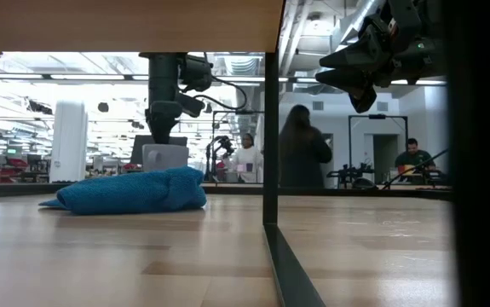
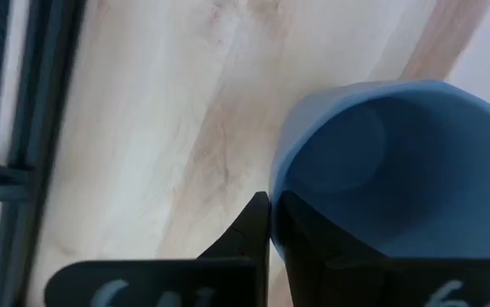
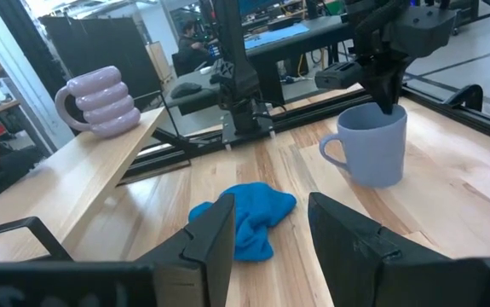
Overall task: Stack small to large cups/mugs on shelf
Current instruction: Put the top blue cup on the shelf
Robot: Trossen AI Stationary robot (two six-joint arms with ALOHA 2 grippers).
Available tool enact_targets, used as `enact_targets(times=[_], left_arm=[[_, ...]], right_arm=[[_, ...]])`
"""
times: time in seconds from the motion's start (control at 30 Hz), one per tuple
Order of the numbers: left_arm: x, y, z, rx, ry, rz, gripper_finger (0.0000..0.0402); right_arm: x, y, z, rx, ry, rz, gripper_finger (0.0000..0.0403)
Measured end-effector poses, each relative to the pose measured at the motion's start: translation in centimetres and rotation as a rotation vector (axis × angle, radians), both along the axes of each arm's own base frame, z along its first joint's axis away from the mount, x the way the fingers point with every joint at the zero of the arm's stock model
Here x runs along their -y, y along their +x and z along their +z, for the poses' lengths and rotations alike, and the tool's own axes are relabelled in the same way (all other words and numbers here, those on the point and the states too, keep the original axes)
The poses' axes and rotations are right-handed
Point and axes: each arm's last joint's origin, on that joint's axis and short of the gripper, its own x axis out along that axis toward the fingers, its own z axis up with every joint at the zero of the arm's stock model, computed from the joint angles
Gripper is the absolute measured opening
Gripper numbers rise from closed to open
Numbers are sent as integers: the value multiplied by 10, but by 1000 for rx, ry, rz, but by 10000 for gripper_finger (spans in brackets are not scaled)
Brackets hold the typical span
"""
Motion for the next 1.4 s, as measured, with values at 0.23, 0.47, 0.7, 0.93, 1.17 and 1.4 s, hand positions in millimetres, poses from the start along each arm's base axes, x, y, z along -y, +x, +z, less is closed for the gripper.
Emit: enact_targets(times=[0.23,0.47,0.7,0.93,1.17,1.4], left_arm=[[-1,3,32,11,-9,29,0],[3,-1,75,4,-44,47,0],[18,-7,119,26,-97,84,0],[51,-19,163,211,-86,78,0],[96,-38,195,328,-51,100,0],[145,-44,210,393,-53,111,0]], right_arm=[[0,0,0,0,0,0,171],[0,0,0,-3,0,0,171],[0,-1,-5,-46,6,0,171],[0,-1,-5,-51,6,0,171],[0,-1,-5,-52,7,0,171],[0,-1,-5,-51,7,0,171]])
